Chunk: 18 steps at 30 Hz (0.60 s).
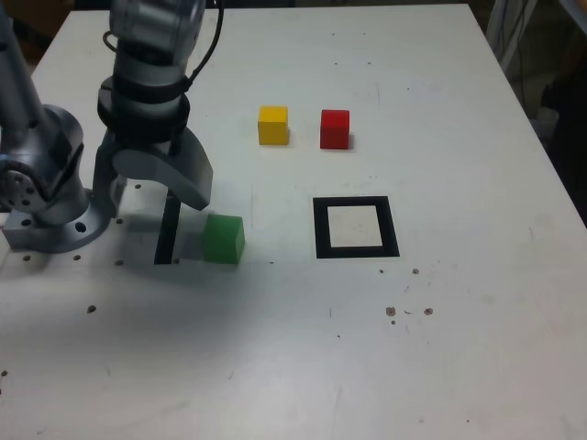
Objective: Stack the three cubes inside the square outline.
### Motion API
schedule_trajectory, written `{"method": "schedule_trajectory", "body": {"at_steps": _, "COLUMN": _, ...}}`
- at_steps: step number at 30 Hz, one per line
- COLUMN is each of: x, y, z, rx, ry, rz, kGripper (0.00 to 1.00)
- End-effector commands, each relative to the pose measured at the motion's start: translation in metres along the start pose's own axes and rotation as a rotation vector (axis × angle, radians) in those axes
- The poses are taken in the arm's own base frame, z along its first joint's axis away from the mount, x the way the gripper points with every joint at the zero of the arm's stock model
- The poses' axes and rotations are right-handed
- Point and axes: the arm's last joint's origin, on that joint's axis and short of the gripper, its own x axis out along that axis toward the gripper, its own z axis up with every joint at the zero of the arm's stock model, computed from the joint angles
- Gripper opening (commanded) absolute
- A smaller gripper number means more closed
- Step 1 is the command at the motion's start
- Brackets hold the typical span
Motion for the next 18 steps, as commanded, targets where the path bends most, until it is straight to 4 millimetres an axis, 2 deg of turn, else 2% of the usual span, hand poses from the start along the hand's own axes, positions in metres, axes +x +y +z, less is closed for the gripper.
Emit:
{"method": "schedule_trajectory", "body": {"at_steps": 1, "x": 0.001, "y": 0.000, "z": 0.001, "rx": 0.000, "ry": 0.008, "rz": 0.004, "kGripper": 0.99}}
{"method": "schedule_trajectory", "body": {"at_steps": 12, "x": -0.003, "y": -0.001, "z": 0.014, "rx": -0.001, "ry": 0.045, "rz": -0.010, "kGripper": 0.97}}
{"method": "schedule_trajectory", "body": {"at_steps": 15, "x": -0.012, "y": 0.001, "z": 0.013, "rx": -0.009, "ry": 0.003, "rz": 0.011, "kGripper": 0.98}}
{"method": "schedule_trajectory", "body": {"at_steps": 18, "x": -0.030, "y": 0.004, "z": 0.011, "rx": -0.014, "ry": -0.046, "rz": 0.052, "kGripper": 0.98}}
